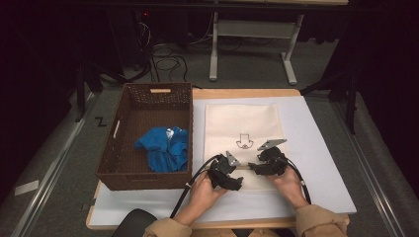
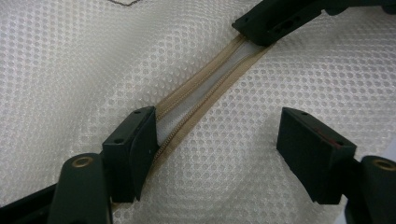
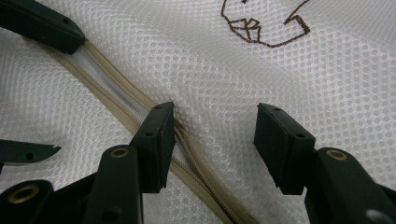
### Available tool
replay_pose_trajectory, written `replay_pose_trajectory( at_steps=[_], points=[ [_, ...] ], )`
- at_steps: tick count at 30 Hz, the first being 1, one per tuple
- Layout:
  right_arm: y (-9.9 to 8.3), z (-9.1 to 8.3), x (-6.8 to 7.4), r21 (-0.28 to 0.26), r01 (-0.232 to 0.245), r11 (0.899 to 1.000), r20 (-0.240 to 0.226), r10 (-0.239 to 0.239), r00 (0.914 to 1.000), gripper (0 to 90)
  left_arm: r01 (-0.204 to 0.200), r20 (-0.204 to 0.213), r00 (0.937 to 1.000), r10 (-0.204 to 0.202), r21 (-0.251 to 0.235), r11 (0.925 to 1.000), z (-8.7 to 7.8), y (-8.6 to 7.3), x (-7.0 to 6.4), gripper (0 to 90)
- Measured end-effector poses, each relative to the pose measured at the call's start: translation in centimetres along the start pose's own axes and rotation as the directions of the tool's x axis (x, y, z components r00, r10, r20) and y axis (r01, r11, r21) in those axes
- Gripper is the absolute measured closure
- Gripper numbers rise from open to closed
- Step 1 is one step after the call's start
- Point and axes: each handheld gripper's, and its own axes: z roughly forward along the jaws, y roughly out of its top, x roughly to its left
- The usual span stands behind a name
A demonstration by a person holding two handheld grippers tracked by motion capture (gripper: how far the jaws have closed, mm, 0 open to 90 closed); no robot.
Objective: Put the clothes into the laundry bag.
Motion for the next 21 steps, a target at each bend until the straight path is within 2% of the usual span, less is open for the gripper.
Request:
replay_pose_trajectory(
  at_steps=[6,8,10,12,14,21],
  points=[
    [-0.37,-0.04,0.46,-0.007,0.029,1.000,-0.005,-0.029,0.9996,43.8,-0.002,0.001,1.0000,0.002,-0.001,1.0000,0.00,-0.01,0.01,29.2],
    [-0.32,-0.02,0.46,-0.001,0.026,1.000,-0.007,-0.026,0.9996,42.5,-0.001,0.001,1.0000,0.001,-0.001,1.0000,0.00,-0.02,0.00,29.2],
    [-0.35,-0.03,0.46,-0.003,0.045,0.999,-0.010,-0.045,0.9989,42.1,-0.002,0.002,1.0000,0.002,-0.004,1.0000,0.00,-0.06,0.02,29.2],
    [-0.56,0.02,0.45,-0.025,0.065,0.998,-0.010,-0.065,0.9978,41.1,-0.006,0.002,1.0000,0.006,-0.009,0.9999,0.01,-0.12,0.06,29.2],
    [-0.71,0.06,0.29,-0.036,0.054,0.998,-0.021,-0.055,0.9983,41.4,-0.006,0.007,1.0000,0.006,-0.016,0.9999,0.02,-0.18,0.11,29.2],
    [-0.67,0.07,0.13,-0.047,0.037,0.998,-0.007,-0.038,0.9993,53.5,-0.005,0.008,1.0000,0.005,-0.024,0.9997,0.02,-0.31,0.13,29.4]
  ],
)
